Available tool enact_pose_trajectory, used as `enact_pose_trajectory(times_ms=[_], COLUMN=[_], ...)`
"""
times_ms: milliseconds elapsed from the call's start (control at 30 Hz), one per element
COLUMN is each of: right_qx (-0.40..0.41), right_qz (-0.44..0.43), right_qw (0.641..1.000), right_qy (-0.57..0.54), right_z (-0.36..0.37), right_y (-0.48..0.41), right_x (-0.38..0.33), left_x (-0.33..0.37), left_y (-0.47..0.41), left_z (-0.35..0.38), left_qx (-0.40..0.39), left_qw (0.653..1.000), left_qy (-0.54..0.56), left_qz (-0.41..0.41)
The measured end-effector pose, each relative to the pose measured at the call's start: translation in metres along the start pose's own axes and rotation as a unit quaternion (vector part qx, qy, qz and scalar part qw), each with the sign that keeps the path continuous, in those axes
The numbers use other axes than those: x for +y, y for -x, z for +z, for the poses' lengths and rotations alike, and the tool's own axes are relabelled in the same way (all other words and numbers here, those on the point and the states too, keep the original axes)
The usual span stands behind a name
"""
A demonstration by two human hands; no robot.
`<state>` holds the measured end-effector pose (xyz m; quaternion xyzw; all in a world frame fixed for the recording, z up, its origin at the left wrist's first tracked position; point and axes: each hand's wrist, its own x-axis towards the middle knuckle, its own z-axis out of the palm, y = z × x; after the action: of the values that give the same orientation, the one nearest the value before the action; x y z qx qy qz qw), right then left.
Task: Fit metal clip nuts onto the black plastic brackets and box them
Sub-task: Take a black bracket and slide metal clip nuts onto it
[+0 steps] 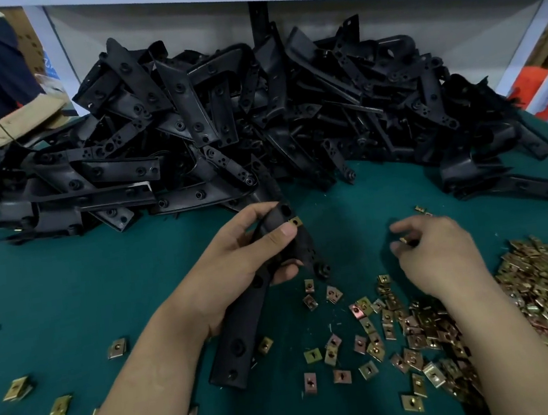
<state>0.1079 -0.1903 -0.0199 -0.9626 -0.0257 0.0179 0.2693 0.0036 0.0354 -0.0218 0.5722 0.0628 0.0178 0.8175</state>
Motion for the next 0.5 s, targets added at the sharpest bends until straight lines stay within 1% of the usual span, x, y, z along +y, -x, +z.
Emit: enact_pose_trajectory(times_ms=[67,300,400,500], right_qx=[0.009,0.014,0.022,0.015], right_qz=[0.000,-0.005,-0.032,-0.076], right_qw=[1.000,0.998,0.995,0.983], right_qy=[-0.025,-0.062,-0.095,-0.166], right_z=[-0.001,0.000,0.002,0.006], right_y=[-0.001,-0.003,0.001,0.007], right_x=[0.002,0.002,-0.004,-0.013], left_x=[0.001,0.003,0.003,0.003], left_y=[0.000,0.002,0.002,0.002], left_z=[0.000,-0.001,-0.002,-0.004], left_qx=[-0.003,-0.023,-0.031,-0.036], left_qw=[1.000,0.998,0.996,0.995], left_qy=[-0.012,-0.056,-0.077,-0.092], left_qz=[0.001,0.015,0.015,0.017])
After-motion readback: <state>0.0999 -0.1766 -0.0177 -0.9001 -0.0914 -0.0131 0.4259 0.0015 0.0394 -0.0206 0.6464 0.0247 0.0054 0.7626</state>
